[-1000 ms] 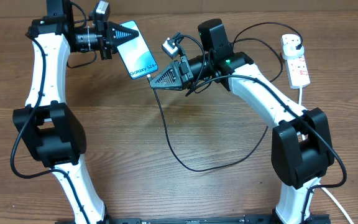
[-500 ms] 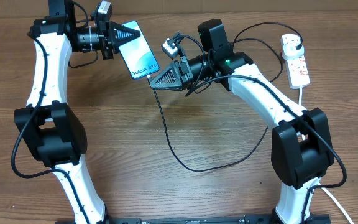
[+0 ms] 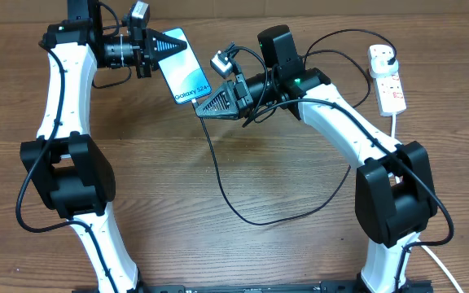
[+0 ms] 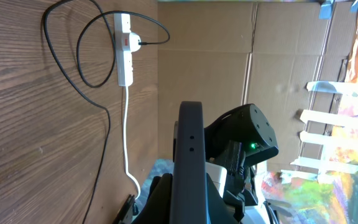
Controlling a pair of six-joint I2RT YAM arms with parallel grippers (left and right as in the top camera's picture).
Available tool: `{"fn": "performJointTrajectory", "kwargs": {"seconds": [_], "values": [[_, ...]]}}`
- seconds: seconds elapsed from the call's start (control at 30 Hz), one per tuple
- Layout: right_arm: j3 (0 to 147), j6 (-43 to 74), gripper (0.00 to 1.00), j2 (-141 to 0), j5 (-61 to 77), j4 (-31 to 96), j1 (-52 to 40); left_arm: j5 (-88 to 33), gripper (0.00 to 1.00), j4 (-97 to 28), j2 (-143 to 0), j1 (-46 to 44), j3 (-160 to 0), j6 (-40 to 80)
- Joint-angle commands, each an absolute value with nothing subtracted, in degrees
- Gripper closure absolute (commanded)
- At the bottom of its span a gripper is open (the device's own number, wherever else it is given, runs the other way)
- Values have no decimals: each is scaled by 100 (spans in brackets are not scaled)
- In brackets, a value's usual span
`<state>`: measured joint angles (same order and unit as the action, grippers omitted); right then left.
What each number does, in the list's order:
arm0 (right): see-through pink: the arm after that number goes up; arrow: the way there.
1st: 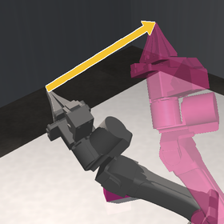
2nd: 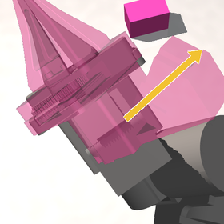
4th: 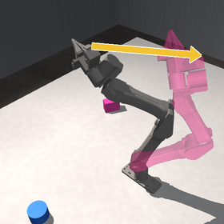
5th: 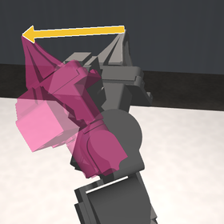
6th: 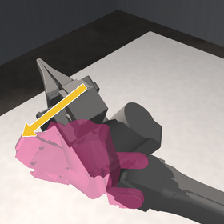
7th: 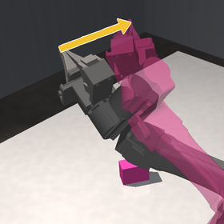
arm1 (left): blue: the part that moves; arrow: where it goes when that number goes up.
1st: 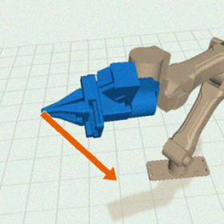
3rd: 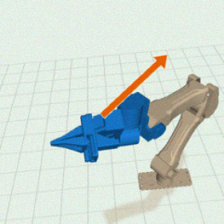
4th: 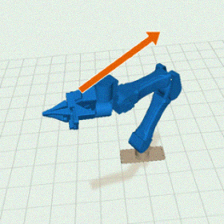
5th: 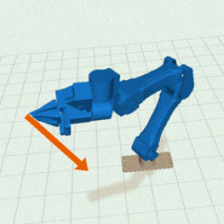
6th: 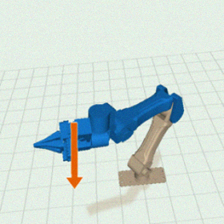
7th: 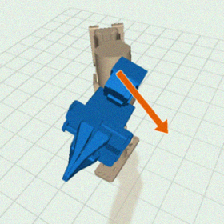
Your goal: Plug charger to phone and switch on socket
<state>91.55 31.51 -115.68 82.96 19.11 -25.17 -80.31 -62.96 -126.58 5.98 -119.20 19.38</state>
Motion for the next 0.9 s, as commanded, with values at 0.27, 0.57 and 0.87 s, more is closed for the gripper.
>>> {"fn": "performJointTrajectory", "kwargs": {"seconds": [0.27, 0.57, 0.87], "values": [[9183, 3155, 96, -11566, 8239, 1874, -2510, -8237, 96, -6309, -12628, 609, -12003, 1975], [9183, 3155, 96, -11566, 8261, 1876, -2510, -8235, 96, -6300, -12628, 642, -12003, 1975], [9183, 3151, 96, -11566, 8281, 1940, -2510, -8235, 96, -6296, -12628, 672, -12003, 1975]]}}
